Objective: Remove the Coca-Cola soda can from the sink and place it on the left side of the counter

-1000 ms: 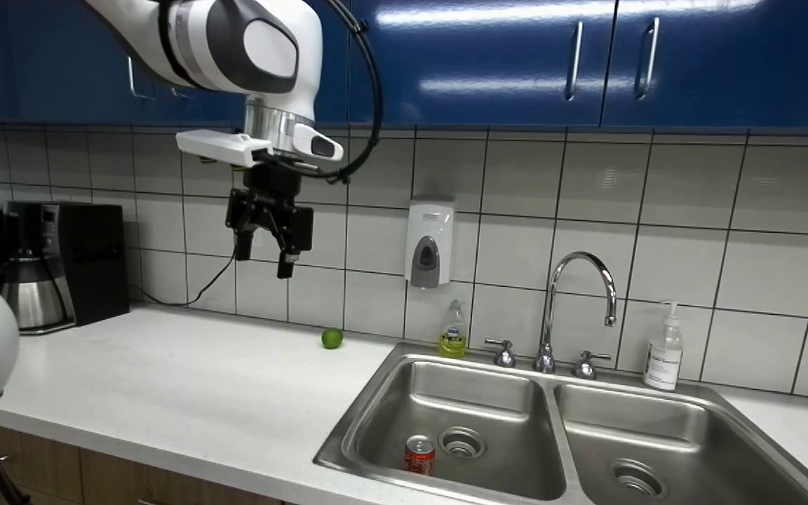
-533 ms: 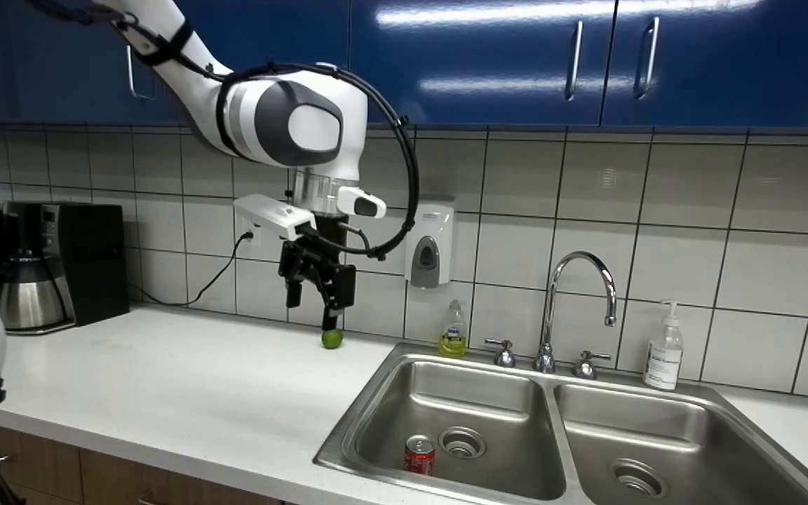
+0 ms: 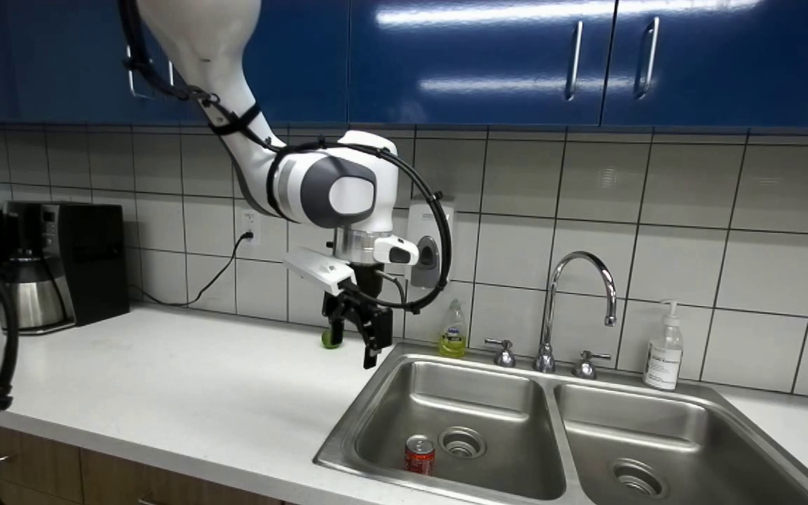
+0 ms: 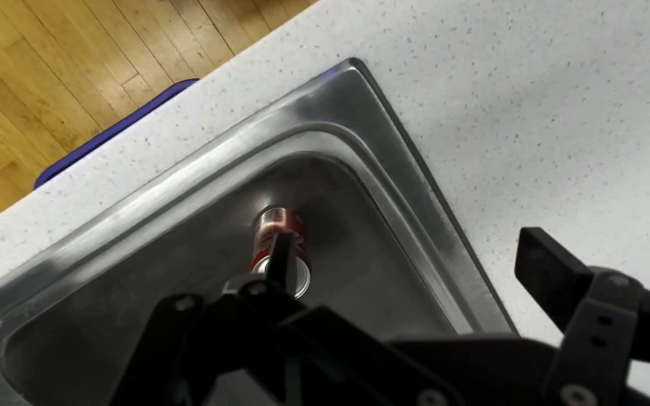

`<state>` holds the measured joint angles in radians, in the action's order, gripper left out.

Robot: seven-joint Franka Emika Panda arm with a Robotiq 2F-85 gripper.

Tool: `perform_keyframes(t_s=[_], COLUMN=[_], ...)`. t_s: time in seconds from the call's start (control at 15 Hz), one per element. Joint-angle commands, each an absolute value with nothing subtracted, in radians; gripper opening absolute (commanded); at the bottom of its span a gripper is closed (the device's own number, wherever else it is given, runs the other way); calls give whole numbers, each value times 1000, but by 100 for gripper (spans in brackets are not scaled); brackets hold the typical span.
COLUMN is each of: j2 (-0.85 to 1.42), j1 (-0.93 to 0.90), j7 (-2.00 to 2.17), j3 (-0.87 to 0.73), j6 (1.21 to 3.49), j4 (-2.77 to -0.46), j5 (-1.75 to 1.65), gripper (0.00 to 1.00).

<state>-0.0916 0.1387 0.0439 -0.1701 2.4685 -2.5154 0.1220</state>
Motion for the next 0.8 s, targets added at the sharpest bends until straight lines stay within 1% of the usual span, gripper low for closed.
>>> perform_keyframes(t_s=[0.0, 0.73], j2=[57, 406], j1=[149, 246], j7=[36, -88], j3=[-176, -141], j6=[2514, 2558], j4=[-2416, -2200], j5=[159, 342], gripper=[100, 100])
